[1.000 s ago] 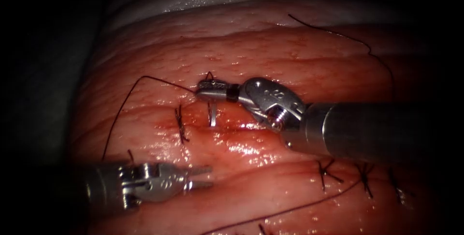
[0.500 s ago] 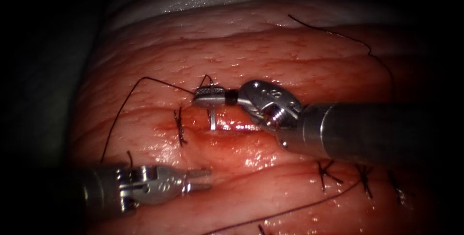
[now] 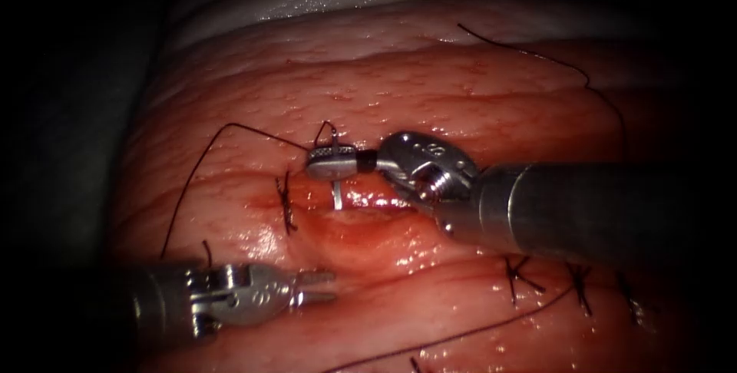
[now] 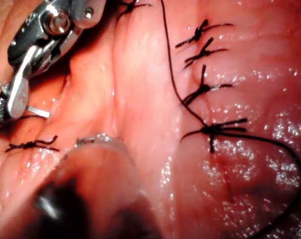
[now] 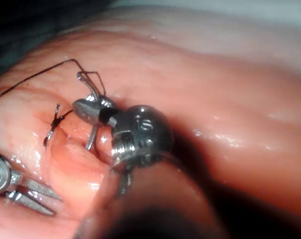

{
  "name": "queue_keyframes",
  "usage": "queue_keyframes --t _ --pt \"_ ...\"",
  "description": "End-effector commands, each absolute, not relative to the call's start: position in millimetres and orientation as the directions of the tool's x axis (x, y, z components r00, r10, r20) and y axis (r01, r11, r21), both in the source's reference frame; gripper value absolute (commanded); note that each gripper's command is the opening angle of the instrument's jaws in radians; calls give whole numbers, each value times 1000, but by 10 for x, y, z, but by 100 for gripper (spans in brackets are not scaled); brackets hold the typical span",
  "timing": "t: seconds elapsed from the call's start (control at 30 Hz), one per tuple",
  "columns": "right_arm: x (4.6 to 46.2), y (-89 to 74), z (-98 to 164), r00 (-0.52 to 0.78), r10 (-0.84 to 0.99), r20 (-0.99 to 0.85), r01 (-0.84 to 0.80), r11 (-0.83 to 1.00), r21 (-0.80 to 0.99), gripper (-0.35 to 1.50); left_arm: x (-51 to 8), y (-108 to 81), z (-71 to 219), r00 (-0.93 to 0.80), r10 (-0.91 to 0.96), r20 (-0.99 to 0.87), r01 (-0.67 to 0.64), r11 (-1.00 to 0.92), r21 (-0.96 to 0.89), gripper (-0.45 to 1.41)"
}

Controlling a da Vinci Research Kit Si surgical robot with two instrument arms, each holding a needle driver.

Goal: Wound Closure
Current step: Throw the needle through the bottom portion of the incision.

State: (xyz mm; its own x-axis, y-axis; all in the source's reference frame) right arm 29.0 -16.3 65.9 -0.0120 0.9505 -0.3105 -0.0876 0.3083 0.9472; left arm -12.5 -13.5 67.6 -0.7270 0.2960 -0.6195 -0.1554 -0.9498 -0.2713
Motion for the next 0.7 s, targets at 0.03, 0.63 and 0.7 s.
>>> queue_keyframes --t 0.03,0.63,0.7 --pt "298 -166 661 -15 956 -293 -83 291 953 -35 -130 -136 682 -727 298 -619 -157 -949 -273 -13" --pt "302 -216 638 32 994 -105 -53 107 993 -35 -127 -136 684 -725 301 -619 -158 -948 -276 -16" --pt "303 -221 635 39 996 -79 -48 81 996 -35 -126 -136 684 -725 301 -619 -158 -948 -276 -16"
